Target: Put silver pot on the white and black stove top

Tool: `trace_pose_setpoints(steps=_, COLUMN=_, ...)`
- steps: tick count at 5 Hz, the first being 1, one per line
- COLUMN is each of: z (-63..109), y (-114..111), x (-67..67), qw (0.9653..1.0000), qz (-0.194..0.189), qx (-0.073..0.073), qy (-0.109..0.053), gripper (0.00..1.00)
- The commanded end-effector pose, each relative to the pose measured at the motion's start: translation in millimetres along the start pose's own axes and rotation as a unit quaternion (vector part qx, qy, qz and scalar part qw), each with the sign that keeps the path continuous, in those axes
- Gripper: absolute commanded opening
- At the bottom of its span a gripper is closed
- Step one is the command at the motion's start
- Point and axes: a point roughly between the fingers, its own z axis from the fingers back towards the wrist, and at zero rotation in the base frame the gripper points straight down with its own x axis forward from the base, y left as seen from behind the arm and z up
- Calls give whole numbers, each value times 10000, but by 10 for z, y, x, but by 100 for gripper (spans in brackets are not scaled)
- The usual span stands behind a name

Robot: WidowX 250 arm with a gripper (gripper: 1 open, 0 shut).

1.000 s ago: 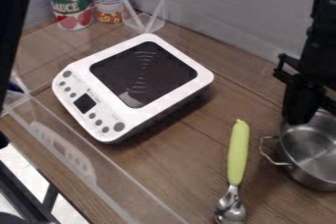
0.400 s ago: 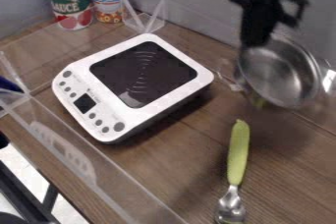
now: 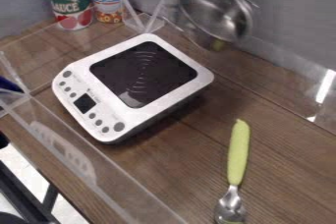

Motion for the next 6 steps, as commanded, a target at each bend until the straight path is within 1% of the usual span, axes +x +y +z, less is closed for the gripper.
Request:
trace_pose_setpoints(steps=1, z=179, y=-310, x=-197, qw=9976, qz=-448, qx=247, qy=-469, gripper=100)
trace_pose_setpoints(steps=2, z=-51, y=-541, x=-275, qw=9953, qz=-821, qx=397, qy=-316, gripper=100)
trace_pose_setpoints(steps=3, z=-338, y=-841, x=-215, qw=9951, qz=-836, qx=435, qy=-305, gripper=100)
trace_pose_setpoints(steps=4, z=-585, y=-1166, x=-131, qw=9948, qz=-835, qx=427, qy=-389, gripper=100)
trace_pose_setpoints(steps=5, z=-666, y=-1316, x=-98, qw=9941, qz=-875, qx=436, qy=-475, gripper=100)
trace_pose_setpoints(steps=6, z=-696, y=-1289, x=-34, qw=9930, qz=-928, qx=485, qy=-547, gripper=100)
